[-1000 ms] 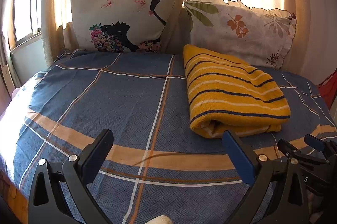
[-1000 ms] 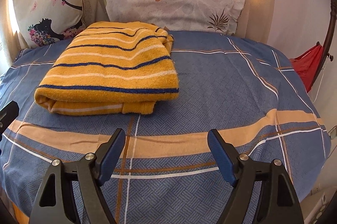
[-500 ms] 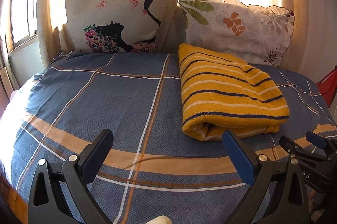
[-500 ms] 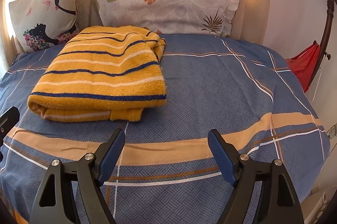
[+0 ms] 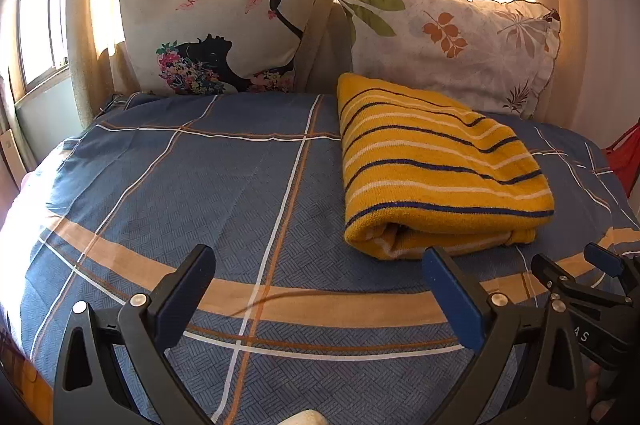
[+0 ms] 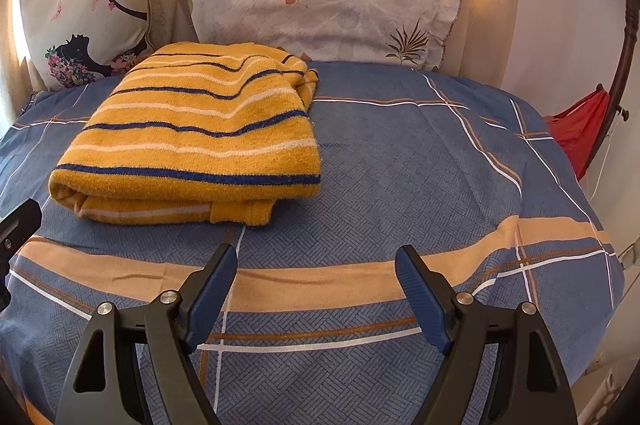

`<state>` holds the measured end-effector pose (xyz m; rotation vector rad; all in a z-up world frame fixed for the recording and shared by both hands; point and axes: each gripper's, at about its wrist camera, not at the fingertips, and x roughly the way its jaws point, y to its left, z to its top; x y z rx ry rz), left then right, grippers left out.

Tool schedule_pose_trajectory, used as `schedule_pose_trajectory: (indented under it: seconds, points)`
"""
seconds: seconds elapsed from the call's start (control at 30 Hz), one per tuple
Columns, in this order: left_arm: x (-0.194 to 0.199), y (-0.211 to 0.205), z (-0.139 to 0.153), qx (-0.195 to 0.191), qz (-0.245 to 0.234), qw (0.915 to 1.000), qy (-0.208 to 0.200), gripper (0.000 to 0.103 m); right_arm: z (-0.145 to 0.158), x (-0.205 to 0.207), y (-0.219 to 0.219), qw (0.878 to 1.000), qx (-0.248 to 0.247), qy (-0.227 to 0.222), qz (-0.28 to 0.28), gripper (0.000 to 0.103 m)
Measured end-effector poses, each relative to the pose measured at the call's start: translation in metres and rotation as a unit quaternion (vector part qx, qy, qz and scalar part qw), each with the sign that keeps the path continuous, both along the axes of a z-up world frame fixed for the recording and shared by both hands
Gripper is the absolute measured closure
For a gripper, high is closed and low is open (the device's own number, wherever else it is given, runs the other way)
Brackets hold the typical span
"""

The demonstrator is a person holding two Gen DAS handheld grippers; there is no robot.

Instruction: Fold small clothes

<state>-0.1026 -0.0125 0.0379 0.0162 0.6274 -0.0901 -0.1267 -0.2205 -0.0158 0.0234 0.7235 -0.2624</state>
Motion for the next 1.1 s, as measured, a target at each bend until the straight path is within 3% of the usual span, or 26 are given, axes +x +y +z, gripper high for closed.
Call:
schedule_pose_trajectory:
  seconds: [0.27, 0.57, 1.1]
  points:
    - [-0.001, 0.001, 0.001, 0.000, 0.003, 1.0000, -0.001, 0.000, 0.002, -0.001, 0.002, 1.000, -0.003, 0.003, -0.001, 0.018]
    - [-0.005, -0.003, 0.000, 0.028, 0.011, 0.9995, 0.002, 0.000, 0.006, -0.004, 0.002, 1.000, -0.004, -0.004, 0.001, 0.017]
    - [0.001, 0.005, -0.010, 0.002, -0.001, 0.9994, 0.035, 0.000, 0.013, -0.010, 0.016, 1.000, -0.012, -0.026, 0.005, 0.017]
